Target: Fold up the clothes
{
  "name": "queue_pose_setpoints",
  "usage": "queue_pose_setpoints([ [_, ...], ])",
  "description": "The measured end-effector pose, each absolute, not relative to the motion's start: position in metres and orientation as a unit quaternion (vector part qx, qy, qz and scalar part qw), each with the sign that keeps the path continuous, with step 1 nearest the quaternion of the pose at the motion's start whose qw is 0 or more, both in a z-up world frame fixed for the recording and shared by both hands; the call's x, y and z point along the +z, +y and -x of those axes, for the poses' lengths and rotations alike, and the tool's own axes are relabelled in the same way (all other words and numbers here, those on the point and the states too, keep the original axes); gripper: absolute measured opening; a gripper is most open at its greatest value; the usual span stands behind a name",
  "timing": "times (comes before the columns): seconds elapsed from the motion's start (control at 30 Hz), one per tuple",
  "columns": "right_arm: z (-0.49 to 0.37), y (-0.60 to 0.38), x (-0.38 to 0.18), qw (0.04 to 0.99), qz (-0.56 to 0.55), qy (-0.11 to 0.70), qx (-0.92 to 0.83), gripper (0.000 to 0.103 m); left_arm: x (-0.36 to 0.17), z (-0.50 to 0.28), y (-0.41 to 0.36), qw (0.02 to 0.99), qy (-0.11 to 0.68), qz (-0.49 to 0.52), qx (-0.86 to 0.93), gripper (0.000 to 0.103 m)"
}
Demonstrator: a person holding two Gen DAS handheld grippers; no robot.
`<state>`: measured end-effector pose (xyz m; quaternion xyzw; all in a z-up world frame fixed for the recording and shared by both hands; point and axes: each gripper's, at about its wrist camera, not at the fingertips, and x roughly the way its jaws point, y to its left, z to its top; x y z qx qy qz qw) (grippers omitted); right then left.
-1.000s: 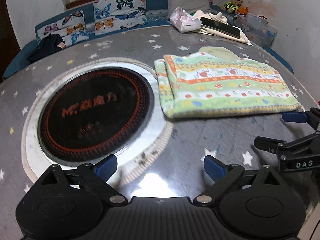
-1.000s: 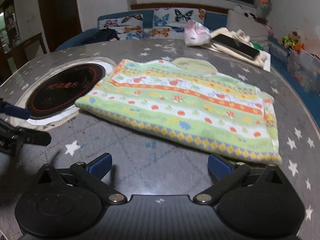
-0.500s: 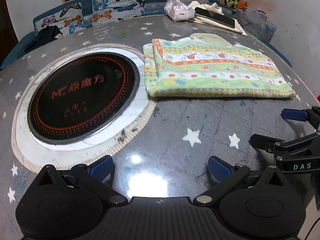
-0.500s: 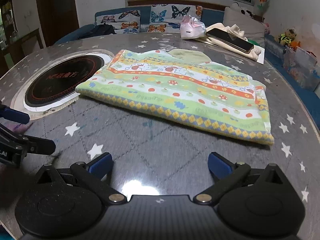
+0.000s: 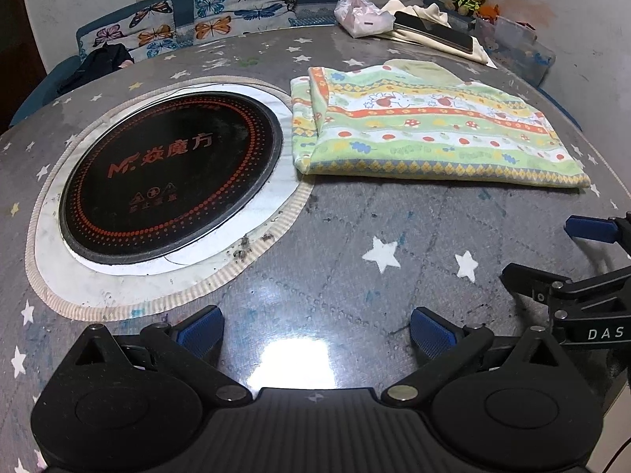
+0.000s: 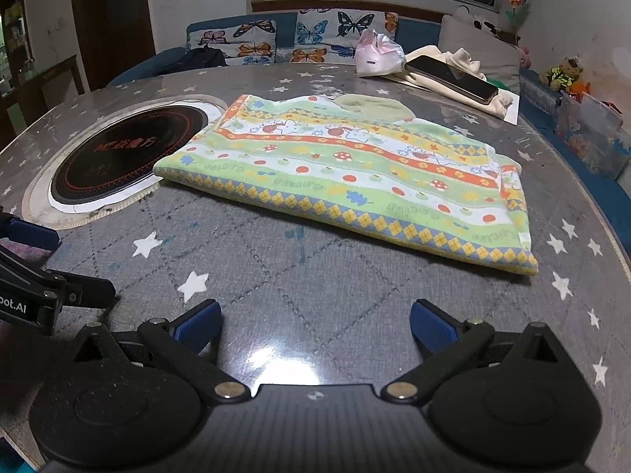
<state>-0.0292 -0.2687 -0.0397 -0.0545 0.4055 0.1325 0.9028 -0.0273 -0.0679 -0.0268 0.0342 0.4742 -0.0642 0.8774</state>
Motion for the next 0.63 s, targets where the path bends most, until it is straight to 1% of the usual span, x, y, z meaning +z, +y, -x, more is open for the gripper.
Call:
queue_pose_setpoints([
  [0.63,0.0315,-0.2693,-0.0411,0.907,0.055,0.396,0.133,0.103,-0.0265,0.0274,-0.07,0.876,0.476,-0.041,-0.06,0.103],
])
